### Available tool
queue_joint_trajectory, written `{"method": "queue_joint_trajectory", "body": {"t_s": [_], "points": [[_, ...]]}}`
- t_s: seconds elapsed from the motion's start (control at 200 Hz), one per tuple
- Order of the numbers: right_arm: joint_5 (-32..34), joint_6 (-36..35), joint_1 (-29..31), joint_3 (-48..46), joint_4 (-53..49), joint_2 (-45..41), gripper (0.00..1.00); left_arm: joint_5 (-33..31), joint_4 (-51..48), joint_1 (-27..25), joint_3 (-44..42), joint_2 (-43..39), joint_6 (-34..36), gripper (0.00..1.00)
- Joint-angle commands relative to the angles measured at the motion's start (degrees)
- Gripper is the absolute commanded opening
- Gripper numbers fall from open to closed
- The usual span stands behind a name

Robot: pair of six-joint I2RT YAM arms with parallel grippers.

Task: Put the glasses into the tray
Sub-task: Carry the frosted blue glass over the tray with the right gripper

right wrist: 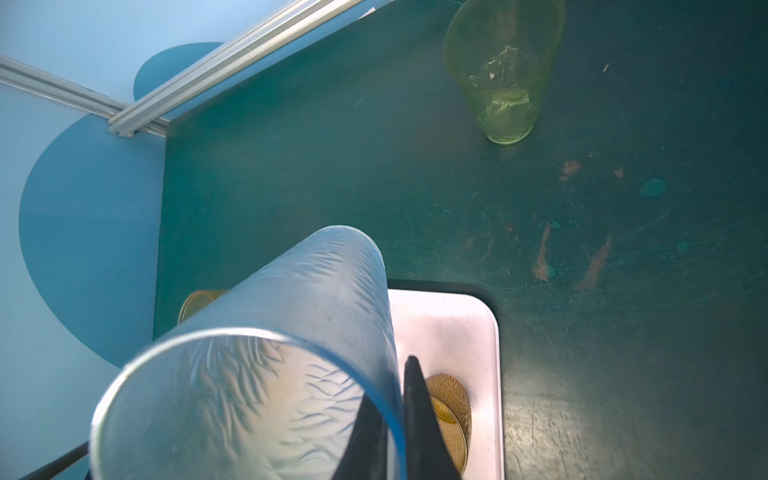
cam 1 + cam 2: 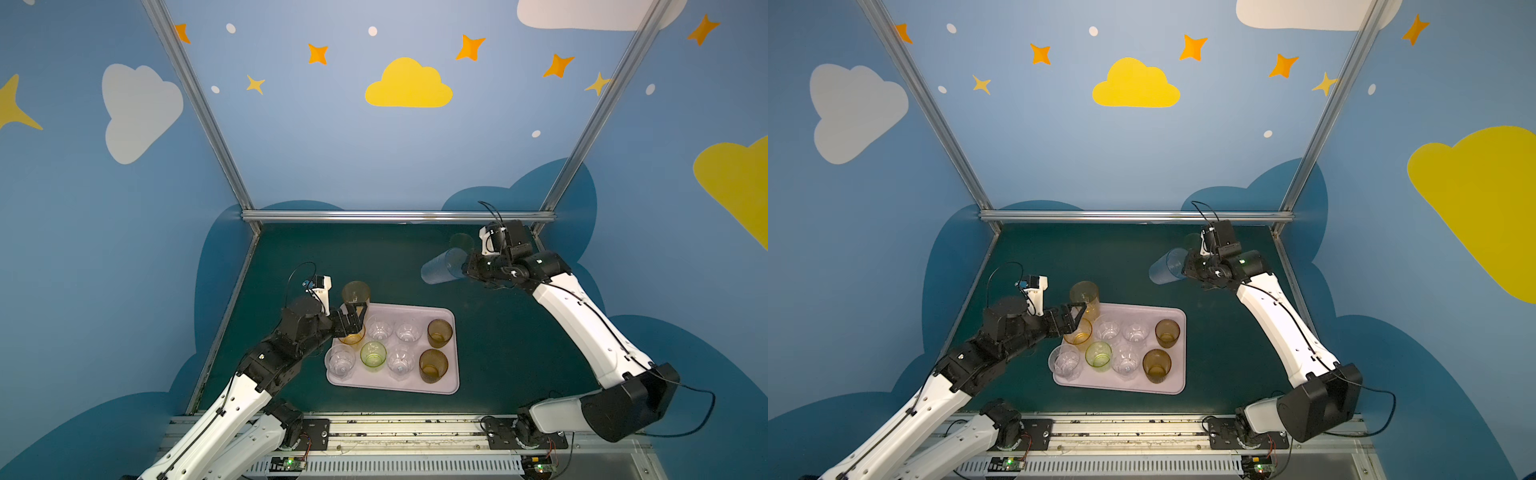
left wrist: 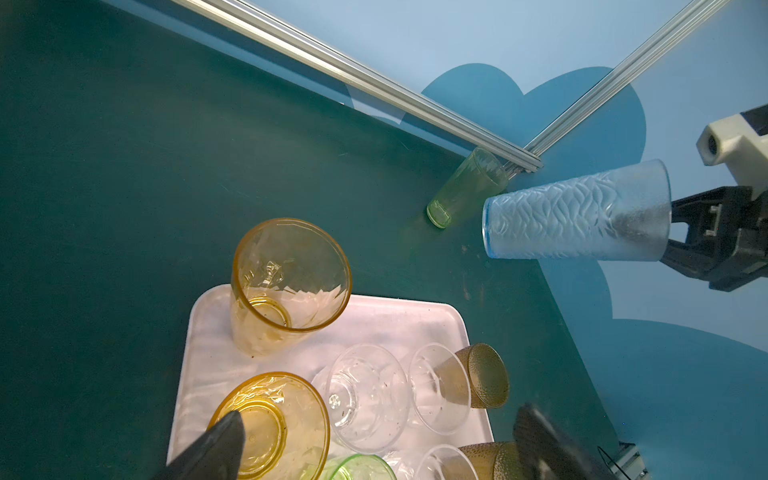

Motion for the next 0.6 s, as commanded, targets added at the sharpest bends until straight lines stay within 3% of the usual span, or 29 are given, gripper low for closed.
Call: {"method": "queue_joint_trajectory", "body": {"t_s": [0.0, 0.25, 0.596], "points": [[1.63, -0.97, 1.03, -0.92, -1.40, -1.56, 0.00, 0.84, 0.28, 0.02, 0.60, -0.43, -0.87, 1.00], [4.79, -2.34, 6.32, -1.13, -3.01, -1.48, 0.00, 0.76, -0.94, 0.00, 0.52, -0.52, -1.18, 1.00], [3.59, -2.88, 10.33, -0.15, -3.34, 3.63, 0.00, 0.09, -1.73, 0.04, 0.40, -0.95, -1.64, 1.00]]}}
